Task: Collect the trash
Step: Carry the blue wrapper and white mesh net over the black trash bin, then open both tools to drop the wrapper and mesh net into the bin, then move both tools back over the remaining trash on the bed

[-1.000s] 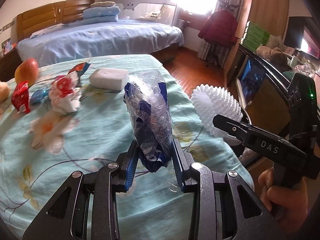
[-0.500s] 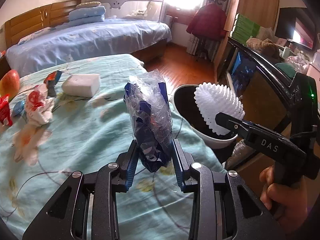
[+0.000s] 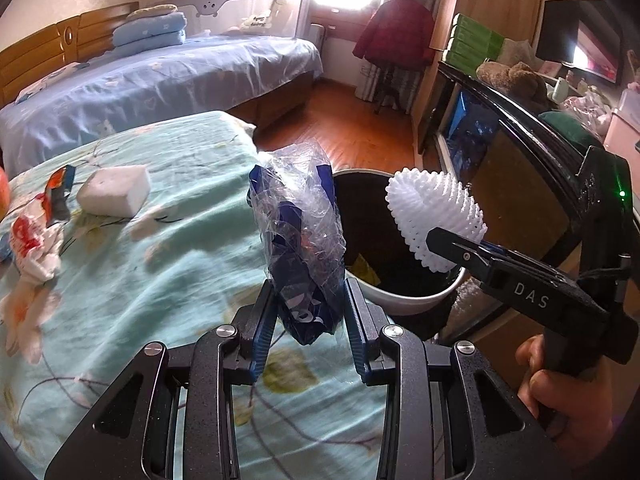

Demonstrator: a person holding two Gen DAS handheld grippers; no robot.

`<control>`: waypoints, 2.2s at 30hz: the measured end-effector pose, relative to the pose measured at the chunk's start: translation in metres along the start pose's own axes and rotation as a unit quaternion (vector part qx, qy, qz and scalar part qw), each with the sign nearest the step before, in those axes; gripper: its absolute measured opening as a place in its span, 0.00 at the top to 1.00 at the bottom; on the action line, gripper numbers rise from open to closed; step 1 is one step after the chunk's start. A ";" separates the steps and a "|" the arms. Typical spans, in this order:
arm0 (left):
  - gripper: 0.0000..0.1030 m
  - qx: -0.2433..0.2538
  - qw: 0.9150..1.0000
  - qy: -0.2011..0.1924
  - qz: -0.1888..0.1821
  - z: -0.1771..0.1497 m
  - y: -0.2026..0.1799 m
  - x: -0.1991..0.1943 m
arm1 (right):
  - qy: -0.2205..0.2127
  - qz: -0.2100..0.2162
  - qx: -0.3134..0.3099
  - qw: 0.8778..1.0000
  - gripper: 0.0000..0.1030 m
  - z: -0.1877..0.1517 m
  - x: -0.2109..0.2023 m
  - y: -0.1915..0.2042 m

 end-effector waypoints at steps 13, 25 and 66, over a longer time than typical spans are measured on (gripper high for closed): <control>0.69 0.015 1.000 0.016 -0.016 0.007 -0.017 0.026 | 0.005 -0.025 0.008 1.000 0.61 0.006 0.013 -0.026; 0.69 0.023 0.999 0.034 -0.028 0.011 -0.027 0.049 | 0.013 -0.040 0.011 0.999 0.60 0.010 0.022 -0.042; 0.33 -0.062 0.997 0.003 0.046 -0.013 0.057 -0.017 | 0.018 0.019 0.018 1.000 0.21 0.003 0.025 0.011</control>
Point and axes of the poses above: each gripper's, at about its wrist camera, not at the fingertips, and x roughly the way its jaws point, y to its left, z to its top, the point moved 2 cm from there along x, roughly the way its jaws point, and after that the axes turned 12 degrees about -y, right-handed, at the moved point
